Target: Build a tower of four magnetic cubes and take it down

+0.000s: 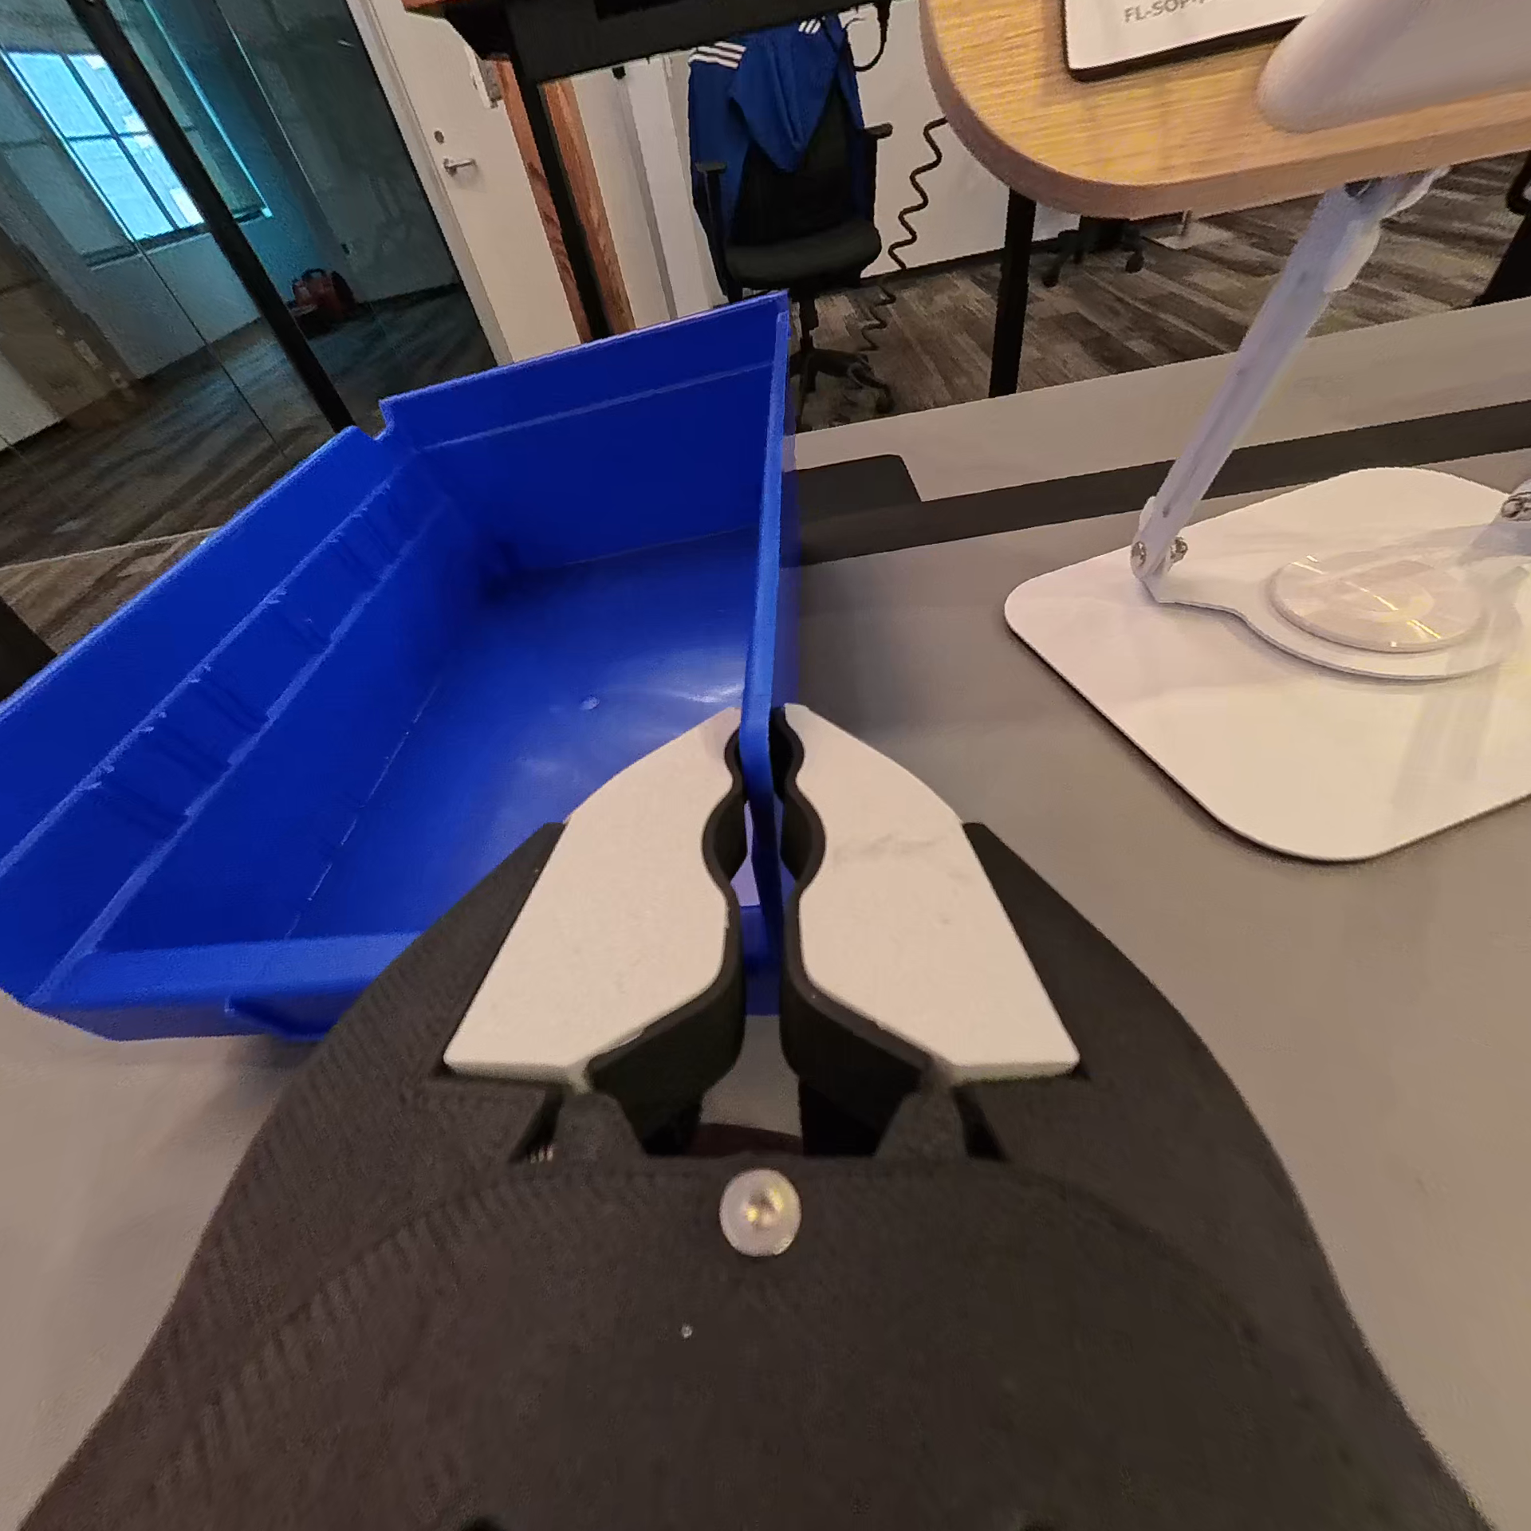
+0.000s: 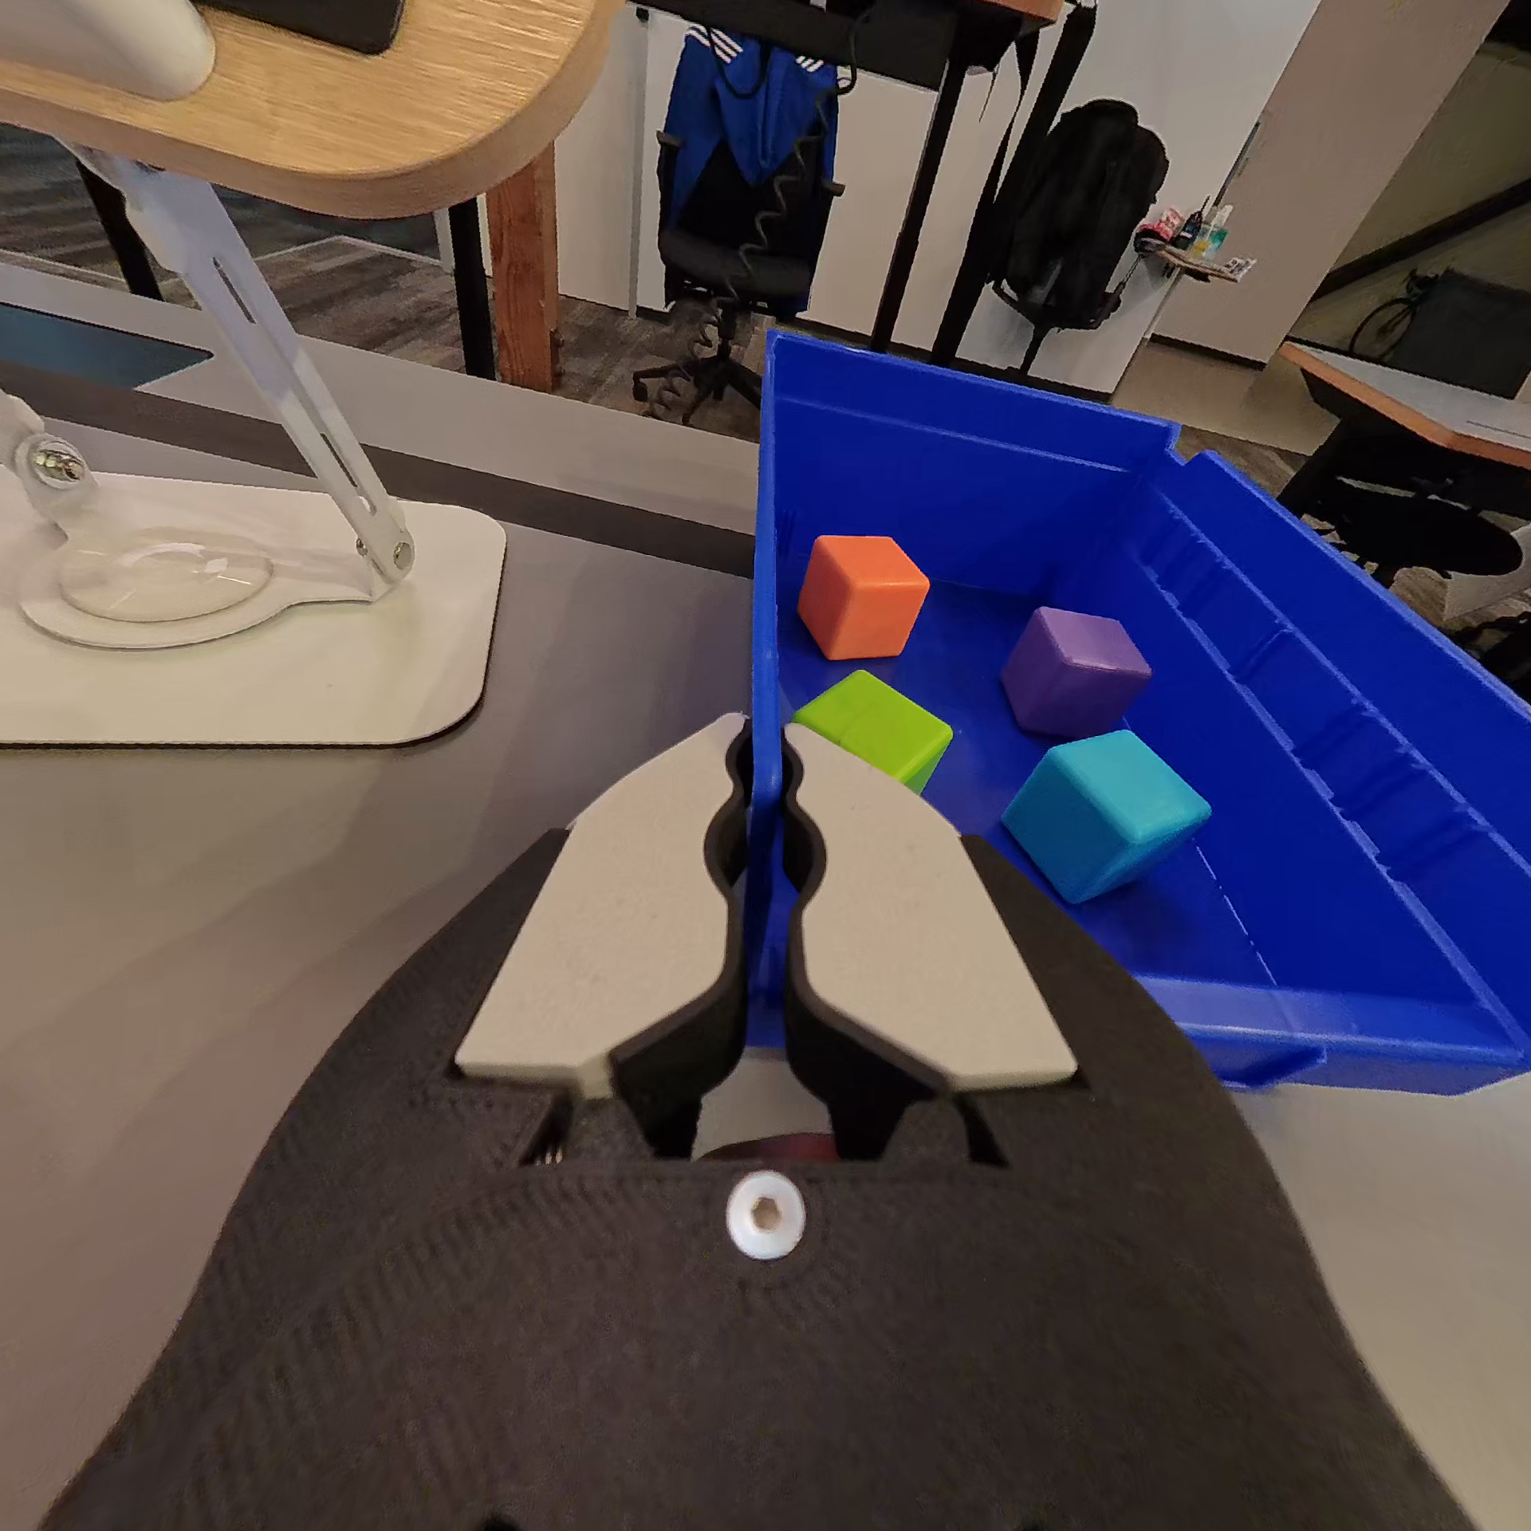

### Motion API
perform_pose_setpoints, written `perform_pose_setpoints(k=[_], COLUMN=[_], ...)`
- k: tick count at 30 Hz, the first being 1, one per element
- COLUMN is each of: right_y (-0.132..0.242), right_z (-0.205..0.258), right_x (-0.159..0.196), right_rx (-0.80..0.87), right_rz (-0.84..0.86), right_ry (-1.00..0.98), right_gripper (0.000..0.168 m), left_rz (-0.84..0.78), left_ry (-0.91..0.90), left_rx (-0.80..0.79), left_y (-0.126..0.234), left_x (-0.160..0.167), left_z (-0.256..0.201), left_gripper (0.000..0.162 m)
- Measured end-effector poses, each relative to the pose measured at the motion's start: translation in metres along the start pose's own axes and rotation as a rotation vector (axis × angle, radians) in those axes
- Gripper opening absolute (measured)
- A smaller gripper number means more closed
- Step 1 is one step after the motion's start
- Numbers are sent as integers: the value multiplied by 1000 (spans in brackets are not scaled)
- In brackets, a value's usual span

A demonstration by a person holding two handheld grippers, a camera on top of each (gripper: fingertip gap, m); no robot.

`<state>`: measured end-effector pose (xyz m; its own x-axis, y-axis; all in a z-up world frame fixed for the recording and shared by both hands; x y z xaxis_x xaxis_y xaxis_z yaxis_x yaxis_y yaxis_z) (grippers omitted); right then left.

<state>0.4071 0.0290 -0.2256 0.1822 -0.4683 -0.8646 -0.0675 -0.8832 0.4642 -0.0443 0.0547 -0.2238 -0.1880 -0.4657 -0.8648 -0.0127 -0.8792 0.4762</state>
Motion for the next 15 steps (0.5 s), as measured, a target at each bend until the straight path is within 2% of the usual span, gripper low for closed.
perform_pose_setpoints(k=[15], right_y=[27], right_z=[0], right_x=[15], right_rx=[-35], right_rz=[-8], right_ry=[23], right_gripper=[4], left_rz=[-32], left_ry=[-31], left_rx=[29], left_y=[46], left_x=[22], left_z=[4], left_gripper=[3])
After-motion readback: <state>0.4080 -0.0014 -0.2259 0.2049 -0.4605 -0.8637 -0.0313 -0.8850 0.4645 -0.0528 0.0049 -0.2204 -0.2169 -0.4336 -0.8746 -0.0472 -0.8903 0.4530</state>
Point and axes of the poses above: each gripper's, where its closed fingertips meet, y back along the fingers, x out of its underside, z = x × y across the jaws, the point moved 10 cm from there along y, back along the fingers, and after that the axes turned 15 degrees about z, right-handed, at the moved point
